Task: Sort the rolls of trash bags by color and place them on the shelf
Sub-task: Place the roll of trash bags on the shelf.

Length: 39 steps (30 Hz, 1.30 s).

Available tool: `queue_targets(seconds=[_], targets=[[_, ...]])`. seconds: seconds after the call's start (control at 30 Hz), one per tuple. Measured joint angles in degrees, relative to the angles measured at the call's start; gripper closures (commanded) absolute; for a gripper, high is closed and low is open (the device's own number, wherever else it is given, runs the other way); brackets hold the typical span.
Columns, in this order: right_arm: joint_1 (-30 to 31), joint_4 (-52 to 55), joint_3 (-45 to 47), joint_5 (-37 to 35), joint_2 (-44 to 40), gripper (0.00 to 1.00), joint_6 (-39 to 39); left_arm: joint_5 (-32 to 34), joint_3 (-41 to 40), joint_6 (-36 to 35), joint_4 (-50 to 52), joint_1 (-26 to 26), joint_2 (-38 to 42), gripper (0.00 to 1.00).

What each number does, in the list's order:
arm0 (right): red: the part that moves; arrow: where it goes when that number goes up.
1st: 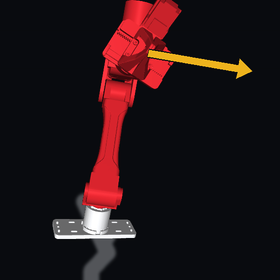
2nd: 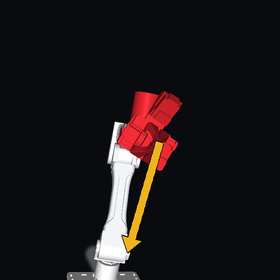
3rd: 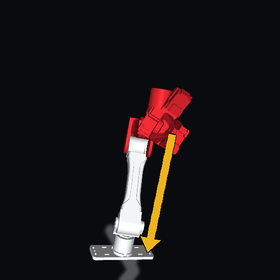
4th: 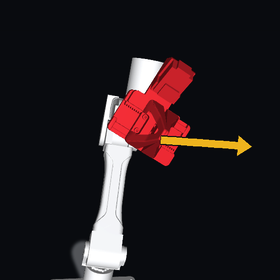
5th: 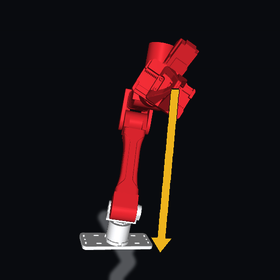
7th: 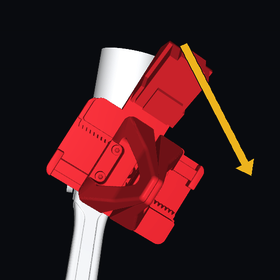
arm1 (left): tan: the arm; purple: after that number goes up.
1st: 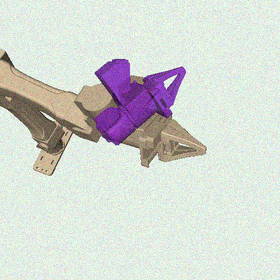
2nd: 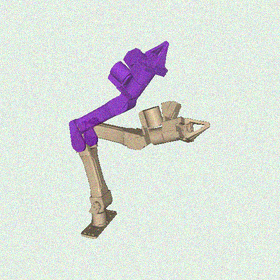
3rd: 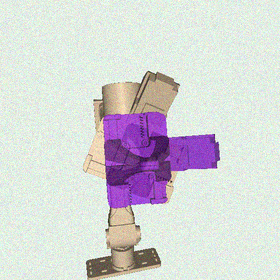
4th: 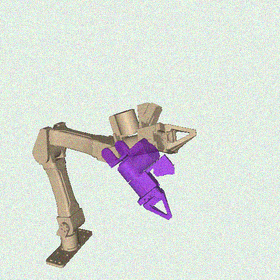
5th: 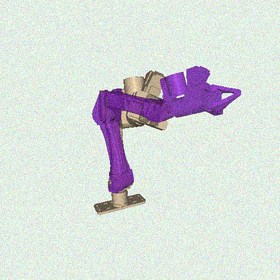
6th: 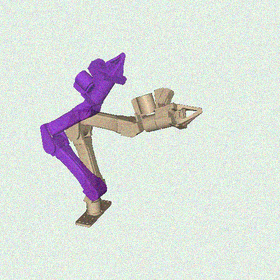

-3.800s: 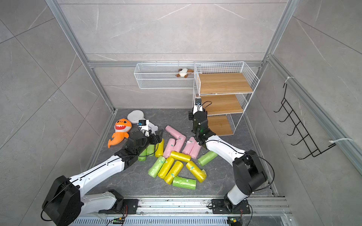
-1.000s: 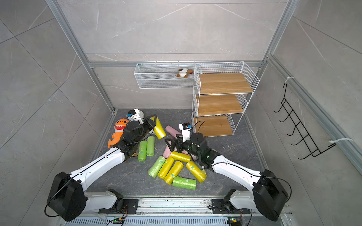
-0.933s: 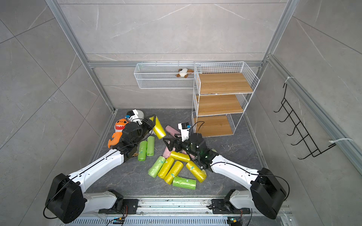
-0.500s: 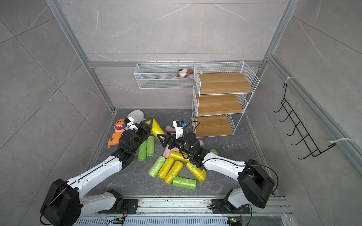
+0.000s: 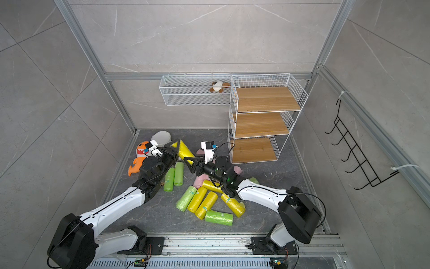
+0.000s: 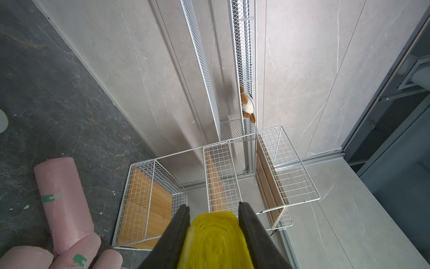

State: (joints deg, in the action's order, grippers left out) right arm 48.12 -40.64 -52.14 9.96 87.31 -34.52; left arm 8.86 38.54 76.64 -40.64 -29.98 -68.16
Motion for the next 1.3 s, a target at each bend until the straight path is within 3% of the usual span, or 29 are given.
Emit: queue_targets(seconds=[0.07,0.27,0.5,0.63,0.87,1.07,1.3], targets=[[0.11,0.02,0.0,0.2,0.26,0.37,-0.02,0.02,-0.13,0.26,-0.24,0.0,0.0,0.63],[0.24,0.04,0.0,0.37,0.57,0.57,0.13,0.02,-0.55,0.92,-0.94,0.0,0.0,0.61],[0.24,1.6,0.31,-0.31,-0.63,0.66,2.19,0.07,-0.68,1.01,-1.42,0.0,0.0,0.35],[0.17,6.88,0.55,-1.64,-4.74,0.68,5.07,0.68,-0.68,-1.01,-0.59,0.0,0.11,0.26],[-1.73,24.35,-1.88,-5.27,-15.47,0.69,13.86,4.74,-0.42,-12.33,7.54,-0.26,4.98,0.2],[-5.51,41.75,-14.67,-10.67,-22.36,0.7,22.03,5.42,6.23,-26.49,18.75,-0.24,7.43,0.19],[-9.64,58.31,-32.41,-17.33,-23.76,0.7,29.57,-1.27,11.26,-37.7,24.15,-0.24,8.28,0.19]])
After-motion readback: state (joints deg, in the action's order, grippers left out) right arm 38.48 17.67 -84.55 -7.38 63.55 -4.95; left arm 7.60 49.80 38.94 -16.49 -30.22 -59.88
